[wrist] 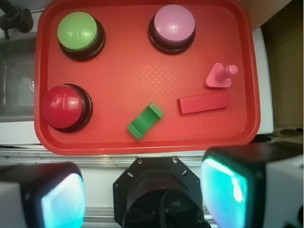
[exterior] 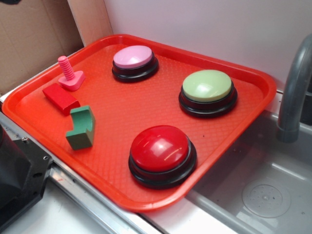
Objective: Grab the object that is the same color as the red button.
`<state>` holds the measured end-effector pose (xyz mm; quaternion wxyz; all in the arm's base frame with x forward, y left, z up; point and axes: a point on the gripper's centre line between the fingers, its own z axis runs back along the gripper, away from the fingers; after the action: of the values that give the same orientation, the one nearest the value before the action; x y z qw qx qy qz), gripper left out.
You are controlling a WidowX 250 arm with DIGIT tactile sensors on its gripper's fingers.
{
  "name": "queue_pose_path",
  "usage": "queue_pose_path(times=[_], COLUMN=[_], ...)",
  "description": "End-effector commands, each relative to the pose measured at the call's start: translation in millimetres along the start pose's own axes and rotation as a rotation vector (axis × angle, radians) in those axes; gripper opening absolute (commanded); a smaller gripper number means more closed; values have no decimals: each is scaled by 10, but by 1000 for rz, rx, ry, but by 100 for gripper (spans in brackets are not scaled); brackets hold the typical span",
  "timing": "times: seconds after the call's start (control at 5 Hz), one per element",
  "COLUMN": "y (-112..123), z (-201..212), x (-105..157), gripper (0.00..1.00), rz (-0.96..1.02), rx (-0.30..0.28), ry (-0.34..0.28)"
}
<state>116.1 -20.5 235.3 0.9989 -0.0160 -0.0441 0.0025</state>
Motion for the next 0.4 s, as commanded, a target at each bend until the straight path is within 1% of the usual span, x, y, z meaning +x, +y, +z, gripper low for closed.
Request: queue_pose_path(times=[0.0, 0.2], y=[0, 365], z=[0, -347], x=[0, 246], gripper=[100, 100], rz=[0, 234], rx=[0, 67], ry=[0, 48])
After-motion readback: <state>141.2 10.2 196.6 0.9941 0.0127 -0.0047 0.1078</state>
